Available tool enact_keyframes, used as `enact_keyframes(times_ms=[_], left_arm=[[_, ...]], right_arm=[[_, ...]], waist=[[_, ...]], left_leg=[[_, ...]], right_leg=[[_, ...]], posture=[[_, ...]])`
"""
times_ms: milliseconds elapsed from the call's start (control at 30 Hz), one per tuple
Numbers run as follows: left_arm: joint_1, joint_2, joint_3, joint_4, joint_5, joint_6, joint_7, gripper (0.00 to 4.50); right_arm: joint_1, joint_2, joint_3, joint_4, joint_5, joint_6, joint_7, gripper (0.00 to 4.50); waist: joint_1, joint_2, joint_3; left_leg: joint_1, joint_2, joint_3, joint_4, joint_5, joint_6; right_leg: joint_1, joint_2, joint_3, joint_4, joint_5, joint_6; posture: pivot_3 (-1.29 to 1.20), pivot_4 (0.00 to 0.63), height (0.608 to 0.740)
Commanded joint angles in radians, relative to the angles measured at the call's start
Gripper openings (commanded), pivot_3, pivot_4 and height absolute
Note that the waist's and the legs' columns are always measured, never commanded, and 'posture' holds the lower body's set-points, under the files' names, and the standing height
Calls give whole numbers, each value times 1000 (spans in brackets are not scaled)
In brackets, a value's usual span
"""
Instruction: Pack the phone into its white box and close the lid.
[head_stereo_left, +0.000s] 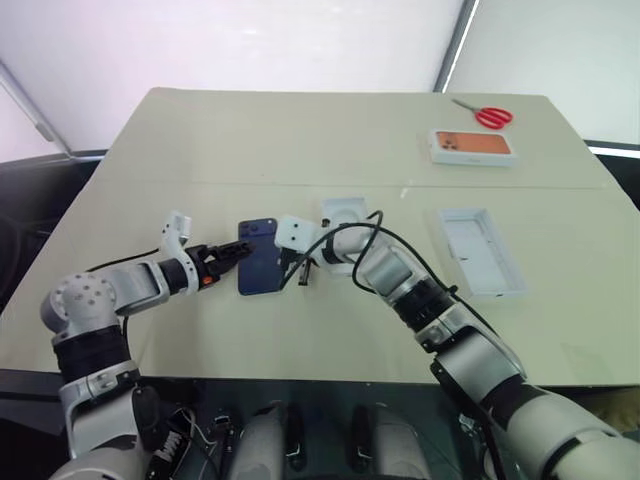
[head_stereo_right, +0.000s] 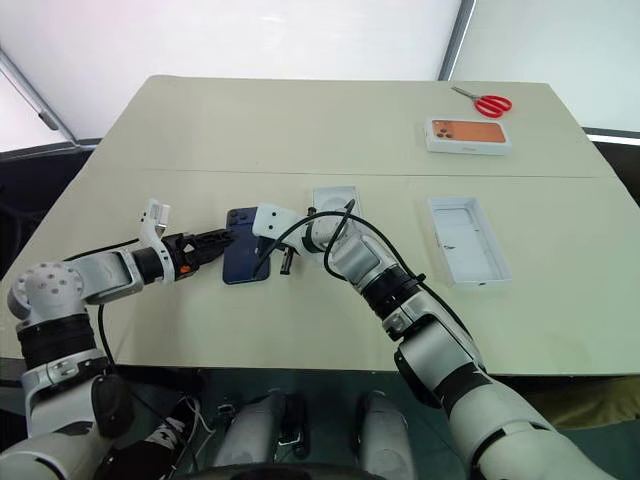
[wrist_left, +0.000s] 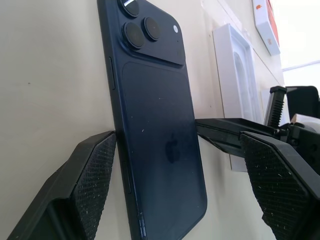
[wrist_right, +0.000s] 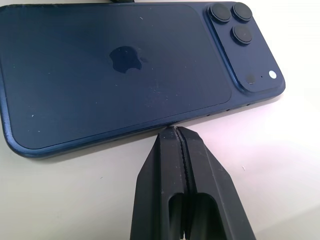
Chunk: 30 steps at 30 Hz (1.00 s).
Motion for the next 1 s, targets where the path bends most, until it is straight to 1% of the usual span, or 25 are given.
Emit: enact_keyframes(times_ms=[33,133,233,333,500,600,700,767,833,1000], left_arm=[[-2,-65,-68,71,32,49,6,4107],[-39,-88,-38,78,25,54,-1,4107],[-48,-88,-33,73,33,57,-11,4107],[-25,-71,-56,55,60,98,-4,4107],[-18,-44,-78,53,81,54,-44,4107],[-30,-58,-26,61,71,52,-45,4107],[-27,-69,-1,61,65,64,-45,3271],[-15,-74,0,57,71,55,-43,2319],[-1,-72,-10,47,78,47,-47,1482],[8,-86,8,37,72,53,-46,1482]], right_arm=[[-5,31,4,-38,3,-9,-2,24],[-5,30,2,-36,-2,-15,-5,24],[-7,32,-6,-32,0,-12,-2,24],[-13,34,-10,-24,-3,-21,-8,24],[-11,35,-8,-16,-8,-31,-15,24],[-9,32,-7,-16,-10,-36,-15,24],[-10,25,-4,-13,-18,-49,-19,0],[-7,26,-9,-16,-16,-47,-17,0],[-6,25,-11,-16,-18,-47,-18,0],[-4,25,-9,-13,-20,-55,-21,0]], waist=[[0,0,-1],[1,1,-1],[-3,0,-1],[-8,0,-1],[-12,0,-1],[-12,0,-1],[-12,0,-1],[-12,0,-1],[-12,0,-1],[-12,0,-1]], left_leg=[[0,0,0,0,0,0],[1,0,0,0,0,0],[0,-1,0,-1,0,0],[0,-1,0,-1,0,0],[0,0,0,-2,0,0],[0,0,1,-2,0,0],[0,0,1,-2,0,0],[-1,0,1,-2,0,0],[-1,0,1,-3,0,0],[-1,0,1,-3,0,0]], right_leg=[[0,0,0,0,0,0],[0,0,0,0,0,0],[0,-1,0,0,0,0],[-1,0,0,0,0,0],[-1,0,1,0,0,0],[-2,0,1,0,0,0],[-2,0,1,0,0,0],[-2,0,1,0,0,0],[-3,0,1,-1,0,0],[-3,0,1,-1,0,0]], posture=[[0,150,738],[0,150,738],[0,150,738],[0,150,738],[0,150,738],[0,150,738],[0,150,738],[0,150,738],[0,150,738],[0,150,738]])
